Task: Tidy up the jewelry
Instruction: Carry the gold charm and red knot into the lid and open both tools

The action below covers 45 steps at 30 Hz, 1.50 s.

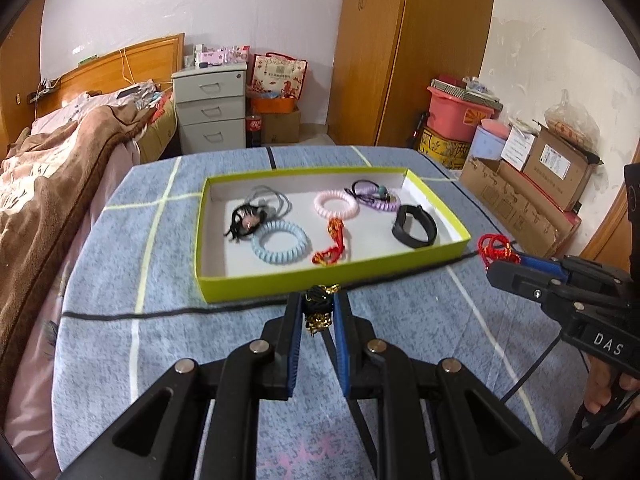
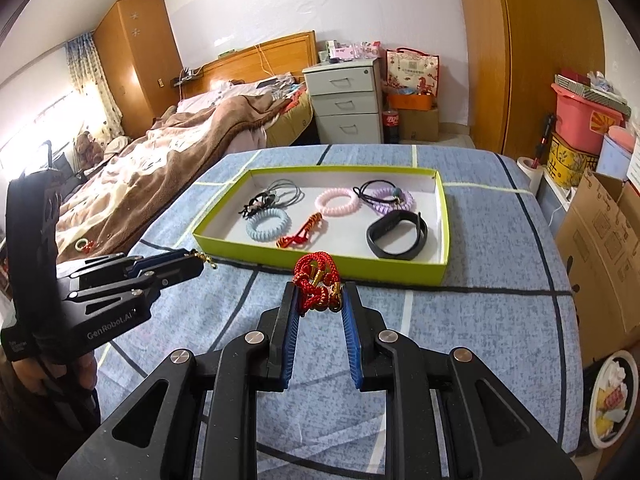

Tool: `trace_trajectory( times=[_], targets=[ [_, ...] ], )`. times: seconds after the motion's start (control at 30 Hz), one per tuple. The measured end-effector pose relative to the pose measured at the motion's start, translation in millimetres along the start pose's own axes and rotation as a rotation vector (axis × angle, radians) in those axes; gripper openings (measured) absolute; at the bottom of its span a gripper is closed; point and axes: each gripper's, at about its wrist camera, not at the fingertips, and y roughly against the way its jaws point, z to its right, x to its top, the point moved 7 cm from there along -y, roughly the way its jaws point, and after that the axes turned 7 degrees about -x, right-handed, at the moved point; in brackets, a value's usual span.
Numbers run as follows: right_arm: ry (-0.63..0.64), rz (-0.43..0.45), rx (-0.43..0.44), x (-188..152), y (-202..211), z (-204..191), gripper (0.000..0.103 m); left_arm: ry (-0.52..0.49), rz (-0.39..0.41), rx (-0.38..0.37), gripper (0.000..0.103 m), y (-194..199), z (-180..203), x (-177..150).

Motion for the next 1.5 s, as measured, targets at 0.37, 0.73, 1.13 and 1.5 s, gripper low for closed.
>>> trace_trajectory(
  times=[0.37, 0.73, 1.13, 1.5],
  targets=[
    [-0.023, 0.022, 0.013, 39, -11, 4, 0.022, 0.024, 0.016, -0.001, 0.016, -7, -23, 39],
    [-0.031, -0.032, -0.011, 65, -59, 15, 0.022, 0.024, -0.002, -0.045, 0.016, -39, -37, 80],
    [0.006, -0.154, -0.048, 54, -123, 30, 0.022, 0.025, -0.112, -0.067, 0.016, -114, -38, 78],
    [0.051, -0.173, -0.07, 56, -142, 30, 0.022, 0.012, -0.16, -0.065, 0.016, -136, -38, 70]
  ],
)
